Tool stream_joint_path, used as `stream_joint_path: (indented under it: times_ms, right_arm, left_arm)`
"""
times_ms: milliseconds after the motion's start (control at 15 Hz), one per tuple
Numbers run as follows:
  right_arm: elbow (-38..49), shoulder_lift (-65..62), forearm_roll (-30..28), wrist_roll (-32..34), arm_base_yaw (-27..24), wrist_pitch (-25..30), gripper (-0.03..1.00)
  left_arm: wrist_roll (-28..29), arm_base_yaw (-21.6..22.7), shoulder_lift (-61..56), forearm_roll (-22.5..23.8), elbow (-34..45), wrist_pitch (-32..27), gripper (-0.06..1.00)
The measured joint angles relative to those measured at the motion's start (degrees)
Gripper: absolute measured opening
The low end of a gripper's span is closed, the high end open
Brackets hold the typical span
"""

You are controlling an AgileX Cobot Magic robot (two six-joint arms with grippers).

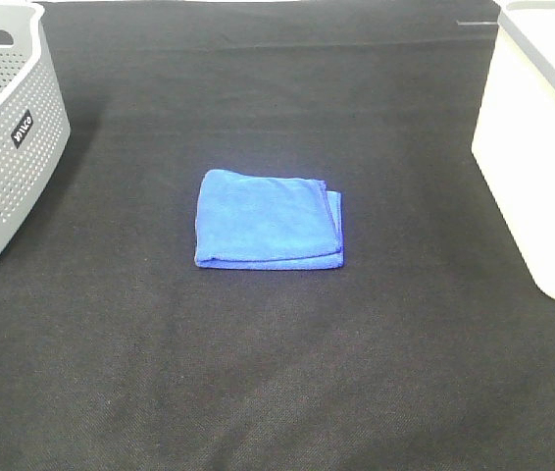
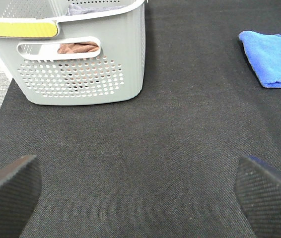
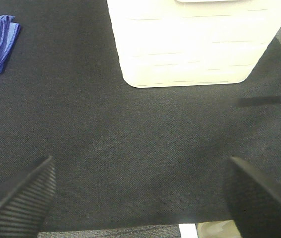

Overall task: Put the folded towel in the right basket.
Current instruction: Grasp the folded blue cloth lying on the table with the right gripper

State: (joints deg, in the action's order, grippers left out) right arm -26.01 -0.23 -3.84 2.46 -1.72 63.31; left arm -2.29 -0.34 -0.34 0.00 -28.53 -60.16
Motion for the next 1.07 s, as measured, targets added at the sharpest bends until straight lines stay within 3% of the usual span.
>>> stream_joint_path:
  times_ms: [867, 1067]
  right_arm:
    - [-0.17, 0.00, 0.00, -0.11, 0.00, 0.00, 0.90]
    - [-8.88, 13.24, 1.89, -0.46, 0.00, 0.23, 0.89]
  left_arm:
    - [0.00, 0.00, 0.00, 0.00, 0.00, 0.00, 0.99]
    - [0.00, 0.00, 0.00, 0.00, 0.00, 0.00, 0.99]
